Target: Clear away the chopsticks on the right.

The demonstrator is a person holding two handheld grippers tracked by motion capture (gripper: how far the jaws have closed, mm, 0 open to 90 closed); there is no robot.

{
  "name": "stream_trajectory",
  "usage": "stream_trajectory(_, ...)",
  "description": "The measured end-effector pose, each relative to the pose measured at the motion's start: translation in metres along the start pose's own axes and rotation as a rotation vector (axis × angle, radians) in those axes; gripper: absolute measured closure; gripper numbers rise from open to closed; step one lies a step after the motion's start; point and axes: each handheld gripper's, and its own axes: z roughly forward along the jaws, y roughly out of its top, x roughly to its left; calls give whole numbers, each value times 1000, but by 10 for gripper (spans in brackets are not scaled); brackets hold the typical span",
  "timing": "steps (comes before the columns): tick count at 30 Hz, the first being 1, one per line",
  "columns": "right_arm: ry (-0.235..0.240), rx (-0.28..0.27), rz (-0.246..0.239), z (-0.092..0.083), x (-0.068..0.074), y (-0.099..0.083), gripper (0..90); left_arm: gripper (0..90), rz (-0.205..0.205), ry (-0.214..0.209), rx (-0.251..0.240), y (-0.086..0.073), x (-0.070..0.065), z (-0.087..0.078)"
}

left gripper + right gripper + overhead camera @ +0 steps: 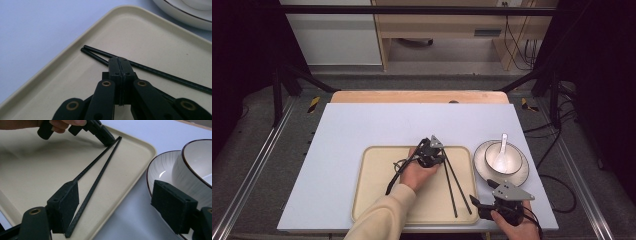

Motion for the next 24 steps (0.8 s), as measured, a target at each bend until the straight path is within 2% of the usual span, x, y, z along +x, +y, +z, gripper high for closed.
stream_trajectory(1, -1, 3, 2, 0, -1, -1, 221, 898, -12, -16, -12, 2, -3, 4)
stream_trajectory(3, 1, 7, 7, 0, -1, -1, 222, 898, -11, -22, -15, 3, -5, 6)
stream_trajectory(4, 0, 7, 9, 0, -1, -1, 222, 898, 3, -25, -12, 5, -8, 8)
stream_trajectory(6, 0, 8, 10, 1, -2, -1, 222, 898, 4, -28, -12, 6, -10, 8)
stream_trajectory(9, 2, 3, 10, 0, -3, -1, 222, 898, 41, -31, 5, 6, -12, -4)
stream_trajectory(11, 2, 3, 11, 0, -3, -1, 222, 898, 52, -42, 6, 5, -13, -10)
stream_trajectory(14, 4, 1, 12, 0, -3, -1, 222, 898, 89, -74, 20, 0, -21, -23)
stream_trajectory(18, 8, 2, 10, 1, -3, 0, 222, 898, 136, -110, 82, -12, -34, -32)
stream_trajectory(20, 8, 4, 9, 2, -2, 0, 222, 898, 136, -119, 96, -18, -37, -33)
stream_trajectory(22, 11, 2, 6, 2, -2, 1, 222, 898, 142, -140, 89, -22, -39, -31)
stream_trajectory(24, 11, 7, 6, 3, -2, 1, 222, 898, 130, -149, 71, -23, -42, -29)
